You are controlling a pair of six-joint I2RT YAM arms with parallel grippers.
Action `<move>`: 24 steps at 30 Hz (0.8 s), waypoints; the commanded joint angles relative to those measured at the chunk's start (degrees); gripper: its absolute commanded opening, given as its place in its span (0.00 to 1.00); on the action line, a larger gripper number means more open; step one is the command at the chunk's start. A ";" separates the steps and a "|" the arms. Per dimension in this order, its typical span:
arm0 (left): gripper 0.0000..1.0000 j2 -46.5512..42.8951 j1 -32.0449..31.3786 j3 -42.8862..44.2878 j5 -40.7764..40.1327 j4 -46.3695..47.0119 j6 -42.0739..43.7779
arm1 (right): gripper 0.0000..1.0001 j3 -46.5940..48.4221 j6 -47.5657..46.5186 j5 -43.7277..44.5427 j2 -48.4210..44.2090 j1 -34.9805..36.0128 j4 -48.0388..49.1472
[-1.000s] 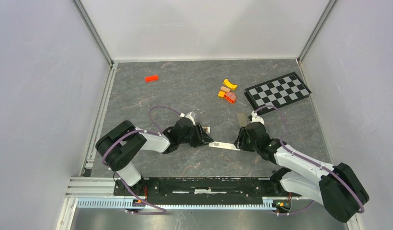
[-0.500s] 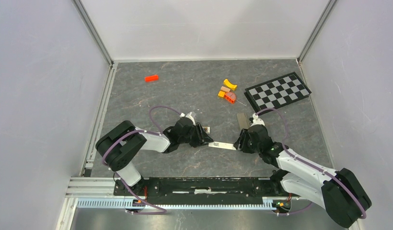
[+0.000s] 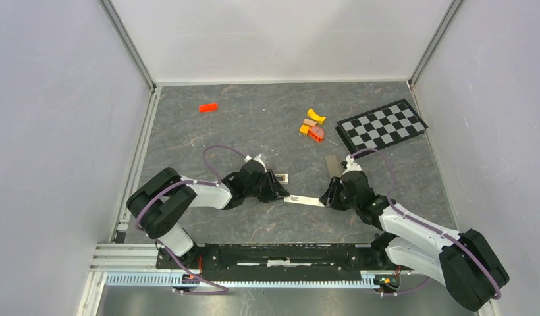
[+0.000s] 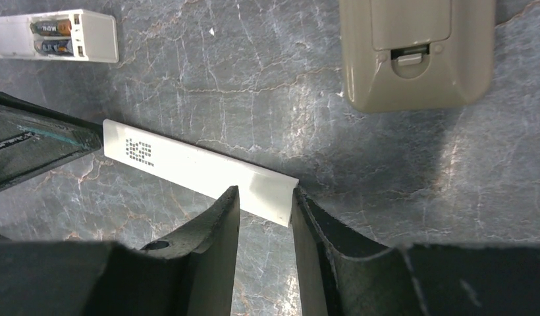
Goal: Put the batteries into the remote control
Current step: Pick up the battery cover at the center of the board.
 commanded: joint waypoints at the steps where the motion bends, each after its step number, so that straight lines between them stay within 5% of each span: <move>1: 0.35 -3.62 -0.85 3.17 0.41 -1.94 0.44 | 0.39 3.38 0.36 -6.13 -0.47 0.78 1.65; 24: 0.36 -11.73 2.18 7.05 -4.40 -15.70 6.82 | 0.40 11.12 -0.70 -5.48 5.40 0.76 7.36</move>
